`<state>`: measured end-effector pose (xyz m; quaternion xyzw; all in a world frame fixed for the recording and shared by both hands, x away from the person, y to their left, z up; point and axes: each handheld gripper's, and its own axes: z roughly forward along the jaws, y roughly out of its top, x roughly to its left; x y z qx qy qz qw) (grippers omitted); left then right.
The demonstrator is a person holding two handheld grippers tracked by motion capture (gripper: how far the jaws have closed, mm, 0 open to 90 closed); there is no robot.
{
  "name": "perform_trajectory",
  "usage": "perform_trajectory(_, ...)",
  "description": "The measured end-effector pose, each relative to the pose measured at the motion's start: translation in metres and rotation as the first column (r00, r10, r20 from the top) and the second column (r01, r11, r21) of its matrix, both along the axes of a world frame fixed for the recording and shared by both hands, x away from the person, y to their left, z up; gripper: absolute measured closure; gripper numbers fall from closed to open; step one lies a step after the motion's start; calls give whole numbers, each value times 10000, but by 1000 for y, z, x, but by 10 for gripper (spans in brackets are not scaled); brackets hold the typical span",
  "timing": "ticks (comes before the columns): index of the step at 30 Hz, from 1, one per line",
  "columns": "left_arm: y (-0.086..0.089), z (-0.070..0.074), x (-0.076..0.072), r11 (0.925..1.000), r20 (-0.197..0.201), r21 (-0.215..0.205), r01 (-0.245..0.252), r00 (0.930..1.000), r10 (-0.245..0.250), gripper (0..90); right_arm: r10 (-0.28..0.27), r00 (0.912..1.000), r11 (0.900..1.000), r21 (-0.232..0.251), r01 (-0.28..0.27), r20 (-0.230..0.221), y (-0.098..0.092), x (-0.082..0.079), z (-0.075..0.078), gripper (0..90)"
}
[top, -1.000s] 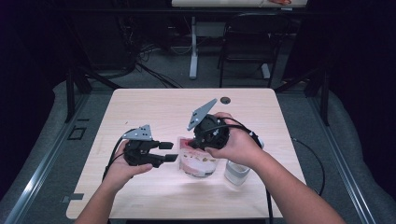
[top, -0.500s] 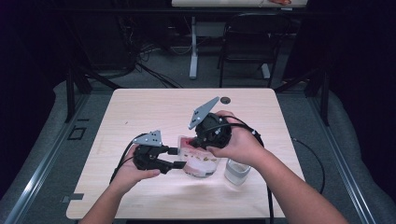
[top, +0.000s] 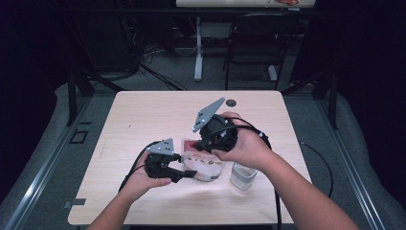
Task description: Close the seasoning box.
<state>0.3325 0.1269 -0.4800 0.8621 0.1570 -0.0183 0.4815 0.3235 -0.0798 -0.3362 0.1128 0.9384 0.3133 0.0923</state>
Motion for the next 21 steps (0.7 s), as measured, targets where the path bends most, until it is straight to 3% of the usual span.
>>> perform_trajectory(9,-1,-3,2,10000,-11,-61,-20,10000,20,442,-10,10000,10000,33,10,-28,0,1,1,900)
perform_trajectory(21,-6,-14,7,9987,-229,-502,-24,9997,12,405,-79,10000,9999,82,79,15,-2,4,7,900)
